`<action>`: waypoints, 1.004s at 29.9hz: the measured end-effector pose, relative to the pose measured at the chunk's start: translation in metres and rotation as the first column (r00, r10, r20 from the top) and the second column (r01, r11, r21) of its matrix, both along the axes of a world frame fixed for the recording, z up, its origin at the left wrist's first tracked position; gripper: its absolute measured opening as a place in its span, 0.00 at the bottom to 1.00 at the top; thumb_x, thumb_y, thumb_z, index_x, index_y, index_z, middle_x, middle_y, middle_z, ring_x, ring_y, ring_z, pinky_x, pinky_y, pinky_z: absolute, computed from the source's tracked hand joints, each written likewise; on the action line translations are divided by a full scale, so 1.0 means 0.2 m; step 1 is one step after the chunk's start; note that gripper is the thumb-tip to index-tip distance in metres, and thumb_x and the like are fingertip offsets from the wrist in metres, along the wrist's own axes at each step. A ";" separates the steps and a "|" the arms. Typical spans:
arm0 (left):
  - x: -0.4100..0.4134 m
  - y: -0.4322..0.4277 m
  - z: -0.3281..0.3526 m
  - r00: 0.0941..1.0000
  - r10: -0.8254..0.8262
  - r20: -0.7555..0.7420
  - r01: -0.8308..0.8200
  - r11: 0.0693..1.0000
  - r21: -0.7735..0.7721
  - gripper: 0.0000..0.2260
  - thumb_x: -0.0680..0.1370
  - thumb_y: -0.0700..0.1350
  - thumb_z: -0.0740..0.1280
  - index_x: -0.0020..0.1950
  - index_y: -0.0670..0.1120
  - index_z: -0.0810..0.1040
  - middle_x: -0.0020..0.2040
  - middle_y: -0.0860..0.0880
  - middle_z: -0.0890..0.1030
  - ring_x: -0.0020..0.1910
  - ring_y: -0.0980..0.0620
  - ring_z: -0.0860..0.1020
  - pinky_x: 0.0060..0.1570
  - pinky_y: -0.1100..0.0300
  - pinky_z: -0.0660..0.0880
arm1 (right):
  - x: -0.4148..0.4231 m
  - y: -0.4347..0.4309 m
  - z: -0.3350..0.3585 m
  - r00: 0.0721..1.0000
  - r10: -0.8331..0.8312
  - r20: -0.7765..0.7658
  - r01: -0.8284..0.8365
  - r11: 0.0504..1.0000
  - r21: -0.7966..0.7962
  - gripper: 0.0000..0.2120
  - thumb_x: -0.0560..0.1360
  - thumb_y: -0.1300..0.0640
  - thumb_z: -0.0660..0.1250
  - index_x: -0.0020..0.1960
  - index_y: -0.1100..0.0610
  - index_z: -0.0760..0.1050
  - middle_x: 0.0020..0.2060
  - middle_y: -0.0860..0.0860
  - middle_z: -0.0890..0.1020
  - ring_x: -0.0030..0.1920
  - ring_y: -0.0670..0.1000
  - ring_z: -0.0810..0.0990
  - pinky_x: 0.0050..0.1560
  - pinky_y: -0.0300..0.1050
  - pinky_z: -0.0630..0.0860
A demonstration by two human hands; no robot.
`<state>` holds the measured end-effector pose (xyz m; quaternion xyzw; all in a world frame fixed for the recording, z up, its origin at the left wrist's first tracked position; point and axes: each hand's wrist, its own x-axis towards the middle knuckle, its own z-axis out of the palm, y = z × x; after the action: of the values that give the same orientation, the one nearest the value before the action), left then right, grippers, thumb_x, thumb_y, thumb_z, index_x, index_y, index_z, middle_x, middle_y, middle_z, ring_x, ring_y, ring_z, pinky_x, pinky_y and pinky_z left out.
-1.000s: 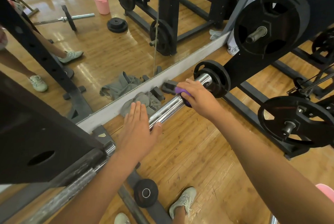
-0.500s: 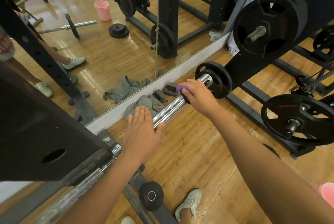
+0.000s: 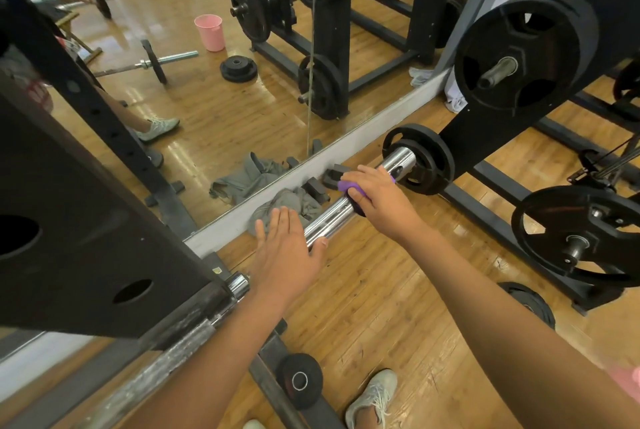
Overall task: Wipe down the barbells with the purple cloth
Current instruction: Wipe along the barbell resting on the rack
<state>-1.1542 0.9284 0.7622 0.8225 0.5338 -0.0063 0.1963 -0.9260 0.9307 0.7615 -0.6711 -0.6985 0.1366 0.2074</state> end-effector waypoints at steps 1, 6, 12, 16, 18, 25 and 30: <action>0.00 0.00 0.00 1.000 -0.001 0.000 0.001 1.000 0.005 0.36 0.84 0.63 0.49 0.82 0.40 0.46 0.83 0.43 0.48 0.82 0.47 0.43 0.78 0.46 0.38 | 0.01 -0.01 -0.01 1.000 0.020 0.004 -0.020 1.000 -0.019 0.18 0.86 0.50 0.55 0.72 0.52 0.73 0.68 0.48 0.77 0.75 0.50 0.66 0.78 0.51 0.53; 0.00 -0.01 0.00 1.000 -0.002 0.010 0.002 1.000 0.023 0.35 0.84 0.62 0.49 0.82 0.41 0.47 0.83 0.43 0.49 0.82 0.47 0.44 0.79 0.45 0.39 | 0.05 0.04 0.04 0.998 -0.060 -0.033 0.059 0.998 -0.002 0.15 0.86 0.53 0.56 0.67 0.52 0.77 0.64 0.49 0.80 0.69 0.50 0.70 0.75 0.44 0.49; 0.01 -0.01 0.00 0.999 0.004 0.032 -0.004 1.000 0.026 0.35 0.84 0.62 0.50 0.82 0.41 0.48 0.83 0.43 0.50 0.82 0.48 0.45 0.79 0.46 0.40 | -0.04 0.00 -0.03 1.000 0.025 0.005 -0.024 0.999 -0.038 0.19 0.85 0.49 0.54 0.72 0.51 0.73 0.69 0.47 0.76 0.76 0.50 0.64 0.80 0.55 0.52; 0.00 -0.01 0.00 1.000 -0.006 0.021 0.005 0.999 0.032 0.35 0.84 0.62 0.50 0.82 0.40 0.49 0.83 0.43 0.51 0.82 0.47 0.45 0.80 0.45 0.41 | 0.02 0.03 0.01 1.000 0.004 0.004 -0.004 1.000 -0.030 0.17 0.86 0.51 0.55 0.71 0.51 0.74 0.68 0.48 0.78 0.74 0.49 0.66 0.77 0.48 0.49; 0.00 -0.01 0.00 1.000 -0.008 0.026 0.007 1.000 0.028 0.35 0.84 0.62 0.50 0.82 0.40 0.49 0.83 0.43 0.51 0.82 0.47 0.45 0.80 0.45 0.41 | 0.02 0.04 0.03 0.999 -0.042 -0.018 0.042 0.999 0.000 0.16 0.86 0.53 0.55 0.68 0.50 0.76 0.64 0.48 0.79 0.71 0.49 0.69 0.75 0.45 0.50; 0.01 -0.06 -0.01 1.000 -0.004 0.018 0.001 0.992 0.123 0.32 0.84 0.59 0.51 0.82 0.41 0.50 0.83 0.43 0.52 0.82 0.47 0.47 0.80 0.44 0.42 | 0.05 -0.02 0.02 1.000 0.012 -0.013 -0.012 1.000 -0.027 0.19 0.85 0.51 0.57 0.73 0.52 0.72 0.71 0.47 0.75 0.75 0.51 0.64 0.74 0.46 0.57; 0.01 -0.07 -0.01 1.000 -0.006 0.015 0.004 0.991 0.130 0.32 0.85 0.59 0.51 0.82 0.42 0.50 0.83 0.44 0.51 0.82 0.47 0.46 0.80 0.45 0.42 | 0.03 0.00 0.04 0.998 -0.056 0.010 0.056 0.998 -0.042 0.17 0.85 0.50 0.57 0.71 0.50 0.74 0.67 0.48 0.77 0.70 0.55 0.69 0.67 0.47 0.66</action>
<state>-1.1522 0.9144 0.7599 0.8348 0.5296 0.0343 0.1463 -0.9209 0.9317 0.7692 -0.6953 -0.6772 0.1426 0.1939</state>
